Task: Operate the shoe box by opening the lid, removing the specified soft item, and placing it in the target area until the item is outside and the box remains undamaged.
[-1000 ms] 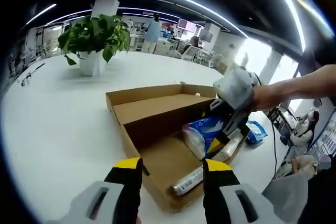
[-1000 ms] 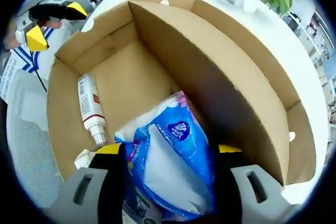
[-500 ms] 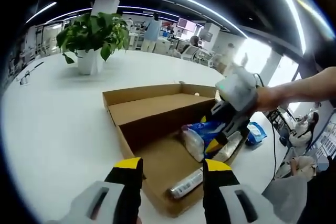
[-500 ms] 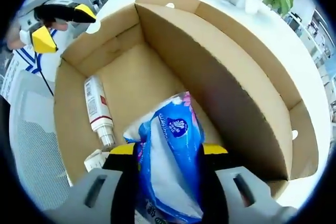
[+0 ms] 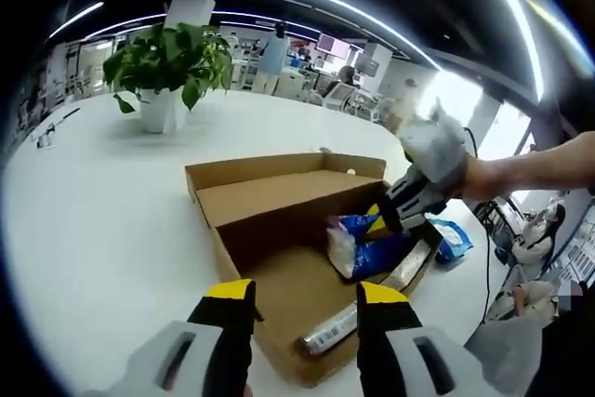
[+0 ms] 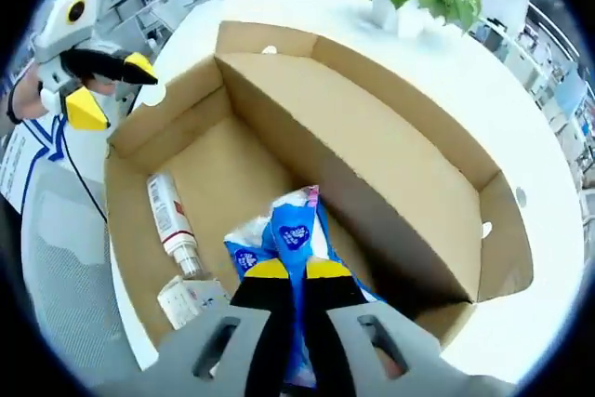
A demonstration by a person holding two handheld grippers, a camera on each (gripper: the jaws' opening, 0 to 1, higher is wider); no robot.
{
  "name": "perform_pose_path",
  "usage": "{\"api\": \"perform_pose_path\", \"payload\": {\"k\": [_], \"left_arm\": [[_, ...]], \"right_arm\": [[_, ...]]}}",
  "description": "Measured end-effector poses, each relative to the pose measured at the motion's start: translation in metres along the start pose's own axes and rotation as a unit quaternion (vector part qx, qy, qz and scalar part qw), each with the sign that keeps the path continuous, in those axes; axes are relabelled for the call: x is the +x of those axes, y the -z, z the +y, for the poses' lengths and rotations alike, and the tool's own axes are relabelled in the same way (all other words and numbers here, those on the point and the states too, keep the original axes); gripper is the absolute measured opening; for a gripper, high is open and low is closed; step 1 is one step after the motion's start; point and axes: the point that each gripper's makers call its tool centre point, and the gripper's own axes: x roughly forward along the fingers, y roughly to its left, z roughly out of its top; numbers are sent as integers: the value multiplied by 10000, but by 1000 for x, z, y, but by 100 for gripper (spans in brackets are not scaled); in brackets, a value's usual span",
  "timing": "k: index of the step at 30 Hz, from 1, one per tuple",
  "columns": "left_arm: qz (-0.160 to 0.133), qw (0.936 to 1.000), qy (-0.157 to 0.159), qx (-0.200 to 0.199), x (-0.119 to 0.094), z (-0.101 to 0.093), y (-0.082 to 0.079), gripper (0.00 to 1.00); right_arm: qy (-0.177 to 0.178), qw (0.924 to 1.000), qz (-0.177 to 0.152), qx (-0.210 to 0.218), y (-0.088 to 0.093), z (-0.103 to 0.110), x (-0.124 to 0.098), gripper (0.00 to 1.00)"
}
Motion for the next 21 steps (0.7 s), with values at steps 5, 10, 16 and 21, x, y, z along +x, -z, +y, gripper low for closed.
{"api": "perform_pose_path", "payload": {"k": [5, 10, 16, 21], "left_arm": [[-22, 10000, 27, -6, -1, -3, -1, 44], [-28, 10000, 16, -19, -3, -1, 0, 43], [-66, 10000, 7, -14, -6, -1, -2, 43], [-85, 9999, 54, 72, -6, -5, -5, 44]], "right_arm": [[74, 9999, -5, -72, -2, 7, -4, 0], [132, 9998, -80, -130, -5, 8, -8, 0], [199, 9994, -251, -129, -13, 7, -22, 0], [234, 9990, -360, -86, -15, 8, -30, 0]]}}
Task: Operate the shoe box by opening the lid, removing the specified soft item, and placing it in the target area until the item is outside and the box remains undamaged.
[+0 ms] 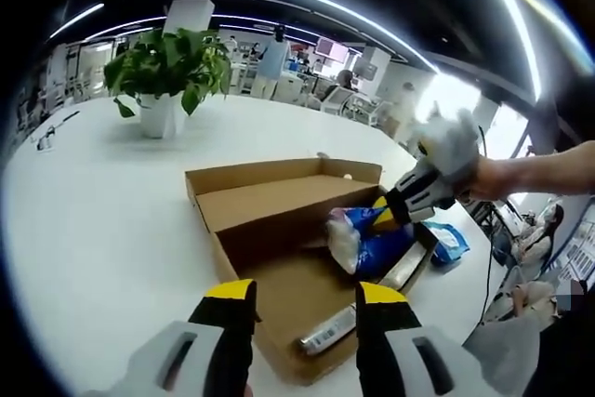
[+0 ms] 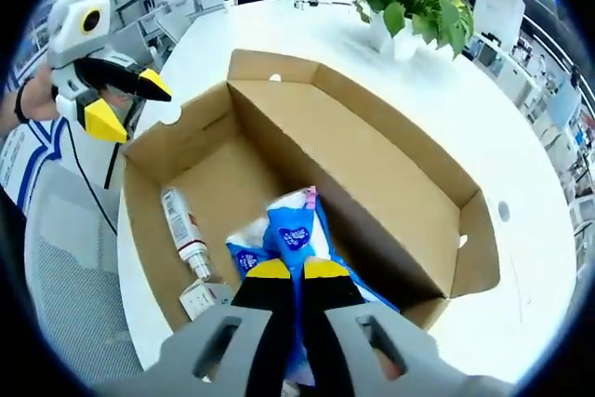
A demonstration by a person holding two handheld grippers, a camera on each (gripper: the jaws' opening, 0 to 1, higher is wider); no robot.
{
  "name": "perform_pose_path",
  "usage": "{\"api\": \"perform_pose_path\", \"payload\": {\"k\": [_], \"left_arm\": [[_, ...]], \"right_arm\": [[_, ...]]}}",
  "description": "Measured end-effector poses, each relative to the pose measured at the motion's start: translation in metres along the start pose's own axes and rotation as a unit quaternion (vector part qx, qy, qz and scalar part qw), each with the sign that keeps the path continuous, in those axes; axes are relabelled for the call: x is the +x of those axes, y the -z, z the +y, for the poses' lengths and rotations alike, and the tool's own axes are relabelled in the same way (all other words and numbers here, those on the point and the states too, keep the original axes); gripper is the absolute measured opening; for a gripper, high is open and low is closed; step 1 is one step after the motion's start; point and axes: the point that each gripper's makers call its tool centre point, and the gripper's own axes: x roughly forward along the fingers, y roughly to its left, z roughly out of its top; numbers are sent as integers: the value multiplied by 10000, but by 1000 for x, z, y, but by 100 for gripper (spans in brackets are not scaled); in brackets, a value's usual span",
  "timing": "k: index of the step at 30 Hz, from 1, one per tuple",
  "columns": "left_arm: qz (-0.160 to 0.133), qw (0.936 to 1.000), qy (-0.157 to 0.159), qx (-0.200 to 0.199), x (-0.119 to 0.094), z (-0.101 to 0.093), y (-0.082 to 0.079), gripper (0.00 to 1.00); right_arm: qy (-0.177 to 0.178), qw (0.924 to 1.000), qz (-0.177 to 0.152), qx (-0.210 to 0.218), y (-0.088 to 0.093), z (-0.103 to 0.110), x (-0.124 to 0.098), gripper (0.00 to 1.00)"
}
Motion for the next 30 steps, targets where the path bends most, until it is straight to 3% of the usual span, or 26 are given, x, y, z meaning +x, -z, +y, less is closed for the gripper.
{"api": "perform_pose_path", "payload": {"k": [14, 25, 30], "left_arm": [[-60, 9998, 114, 151, -2, -10, -9, 44], [-71, 9993, 209, 286, -3, -22, -16, 44], [-76, 9991, 258, 342, -4, -29, -19, 44]], "right_arm": [[198, 9995, -250, 15, -14, 4, -37, 0], [332, 9977, -515, 276, -22, -6, -66, 0], [418, 9967, -600, 350, -16, -15, -79, 0]]}}
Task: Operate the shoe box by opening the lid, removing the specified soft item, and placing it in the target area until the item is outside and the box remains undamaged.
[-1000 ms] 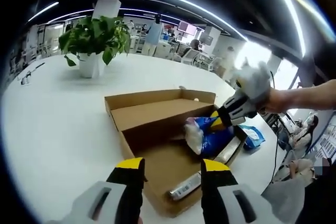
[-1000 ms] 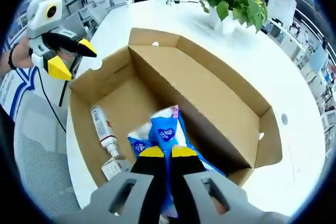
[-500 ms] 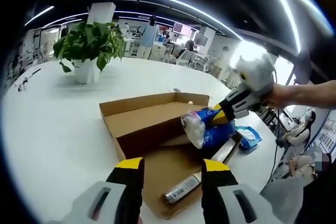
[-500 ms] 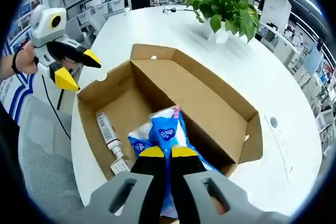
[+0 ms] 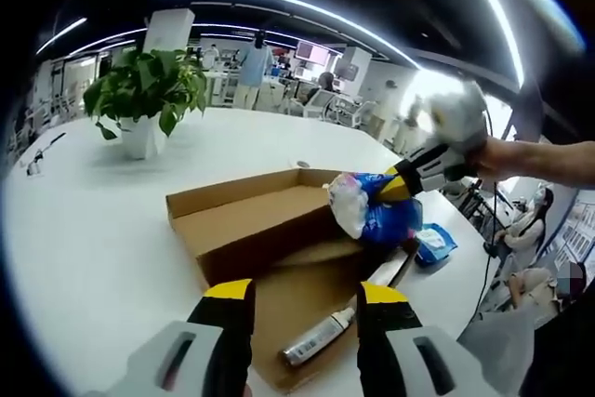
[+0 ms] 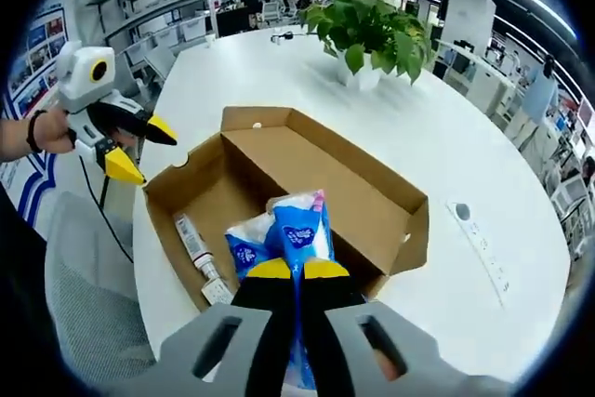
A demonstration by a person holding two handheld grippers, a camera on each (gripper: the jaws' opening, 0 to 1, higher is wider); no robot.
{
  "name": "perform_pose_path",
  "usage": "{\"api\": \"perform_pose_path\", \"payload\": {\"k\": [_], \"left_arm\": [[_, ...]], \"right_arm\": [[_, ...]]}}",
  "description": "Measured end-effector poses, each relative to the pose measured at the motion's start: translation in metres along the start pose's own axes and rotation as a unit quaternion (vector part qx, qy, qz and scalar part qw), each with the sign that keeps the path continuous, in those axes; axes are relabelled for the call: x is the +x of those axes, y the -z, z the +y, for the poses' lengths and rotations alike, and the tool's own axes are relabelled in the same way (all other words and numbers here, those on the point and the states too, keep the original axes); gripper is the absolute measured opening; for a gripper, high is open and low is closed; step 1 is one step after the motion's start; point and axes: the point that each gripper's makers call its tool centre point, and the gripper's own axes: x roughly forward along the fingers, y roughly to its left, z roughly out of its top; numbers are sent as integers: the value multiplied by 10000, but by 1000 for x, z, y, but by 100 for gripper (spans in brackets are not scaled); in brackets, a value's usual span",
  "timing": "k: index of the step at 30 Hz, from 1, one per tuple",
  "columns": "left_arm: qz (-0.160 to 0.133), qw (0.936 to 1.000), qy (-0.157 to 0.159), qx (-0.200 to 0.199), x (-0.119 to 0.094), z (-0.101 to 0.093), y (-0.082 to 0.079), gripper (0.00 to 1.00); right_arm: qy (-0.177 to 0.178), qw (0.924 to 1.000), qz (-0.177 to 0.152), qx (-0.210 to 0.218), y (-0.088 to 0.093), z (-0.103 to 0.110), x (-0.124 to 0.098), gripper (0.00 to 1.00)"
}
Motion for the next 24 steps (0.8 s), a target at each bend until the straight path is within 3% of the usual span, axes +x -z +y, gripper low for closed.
{"api": "perform_pose_path", "payload": {"k": [5, 11, 17, 24], "left_arm": [[7, 10000, 47, 42, 2, -6, -3, 44], [31, 9998, 141, 146, 7, -17, -7, 44], [83, 9993, 239, 282, 13, -29, -10, 44], [114, 9985, 313, 445, 20, -43, -16, 45]], "right_arm": [[130, 9999, -4, -83, 2, -8, -17, 0], [308, 9995, 31, -75, 18, -22, -40, 0], [465, 9989, 76, -32, 36, -35, -61, 0], [631, 9978, 169, 83, 72, -48, -88, 0]]}}
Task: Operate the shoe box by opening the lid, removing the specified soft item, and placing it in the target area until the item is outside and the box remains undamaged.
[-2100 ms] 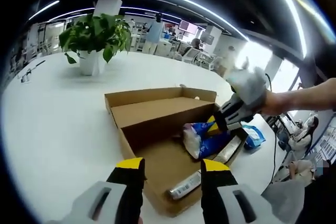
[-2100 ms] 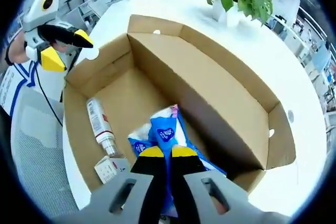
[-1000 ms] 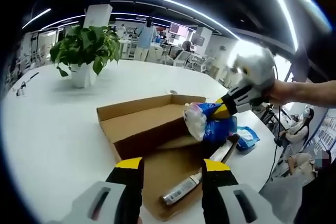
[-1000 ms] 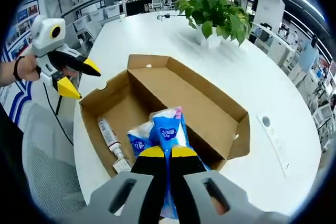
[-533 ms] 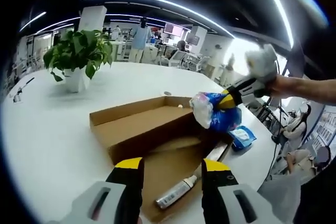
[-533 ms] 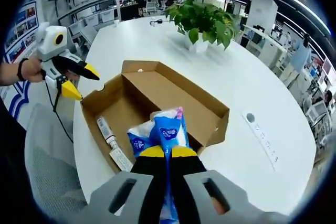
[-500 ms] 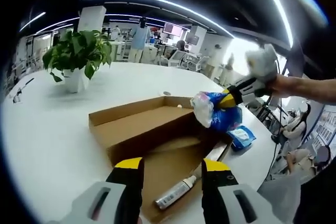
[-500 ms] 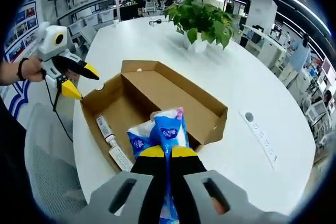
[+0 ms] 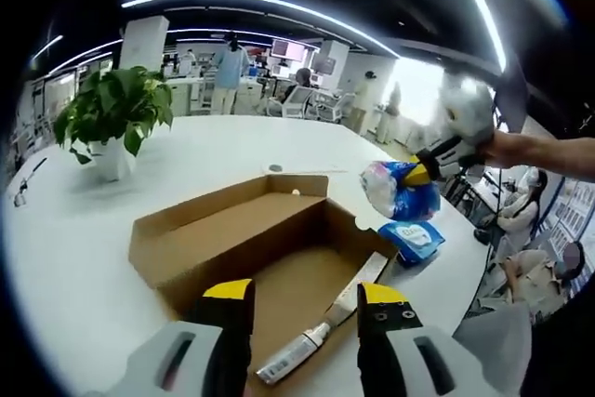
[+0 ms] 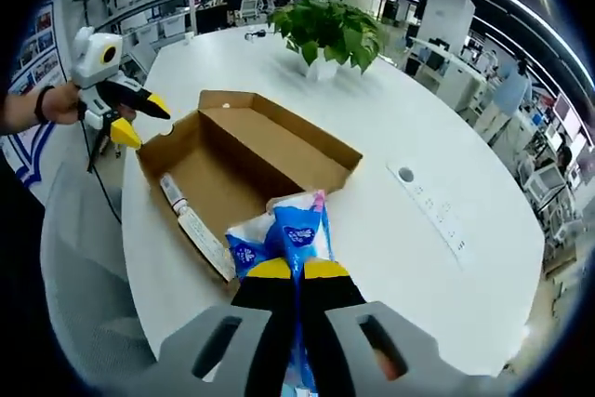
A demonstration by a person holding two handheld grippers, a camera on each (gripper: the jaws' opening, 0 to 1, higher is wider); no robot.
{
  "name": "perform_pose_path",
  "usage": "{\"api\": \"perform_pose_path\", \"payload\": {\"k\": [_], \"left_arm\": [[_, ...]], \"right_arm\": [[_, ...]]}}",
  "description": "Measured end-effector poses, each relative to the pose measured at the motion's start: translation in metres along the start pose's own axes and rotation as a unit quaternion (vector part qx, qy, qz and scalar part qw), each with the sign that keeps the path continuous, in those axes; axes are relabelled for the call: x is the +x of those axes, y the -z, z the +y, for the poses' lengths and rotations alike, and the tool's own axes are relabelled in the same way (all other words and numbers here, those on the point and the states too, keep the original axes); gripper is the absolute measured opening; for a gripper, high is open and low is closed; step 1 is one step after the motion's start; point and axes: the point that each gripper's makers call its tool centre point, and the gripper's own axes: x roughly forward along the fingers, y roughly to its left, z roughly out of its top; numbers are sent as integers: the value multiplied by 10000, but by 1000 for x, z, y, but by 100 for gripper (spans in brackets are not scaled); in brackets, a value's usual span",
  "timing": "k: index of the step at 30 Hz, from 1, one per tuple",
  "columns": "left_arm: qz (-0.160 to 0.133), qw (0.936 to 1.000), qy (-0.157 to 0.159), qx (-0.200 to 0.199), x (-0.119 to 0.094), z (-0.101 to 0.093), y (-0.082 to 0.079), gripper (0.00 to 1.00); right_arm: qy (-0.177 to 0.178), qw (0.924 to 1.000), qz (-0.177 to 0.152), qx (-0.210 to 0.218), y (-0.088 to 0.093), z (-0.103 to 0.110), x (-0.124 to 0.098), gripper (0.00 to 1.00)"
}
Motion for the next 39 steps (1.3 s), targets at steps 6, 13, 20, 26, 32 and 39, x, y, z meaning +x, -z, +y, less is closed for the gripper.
{"api": "perform_pose_path", "payload": {"k": [6, 13, 20, 26, 32, 39], "left_arm": [[53, 9999, 55, 141, 2, -11, -3, 46], [158, 9997, 37, 208, 1, -13, -3, 46], [215, 9993, -11, 312, 0, -20, -7, 46], [246, 9991, -19, 351, 3, -27, -8, 46], [286, 9989, -29, 360, 7, -33, -9, 46], [288, 9990, -36, 352, 12, -40, -11, 46]], "right_arm": [[201, 9994, 86, 276, 43, -17, -25, 0], [382, 9984, 216, 367, 87, -30, -50, 0], [462, 9975, 390, 370, 128, -40, -71, 0], [542, 9963, 540, 386, 159, -49, -86, 0], [595, 9949, 682, 447, 189, -57, -102, 0], [618, 9933, 788, 568, 219, -63, -116, 0]]}}
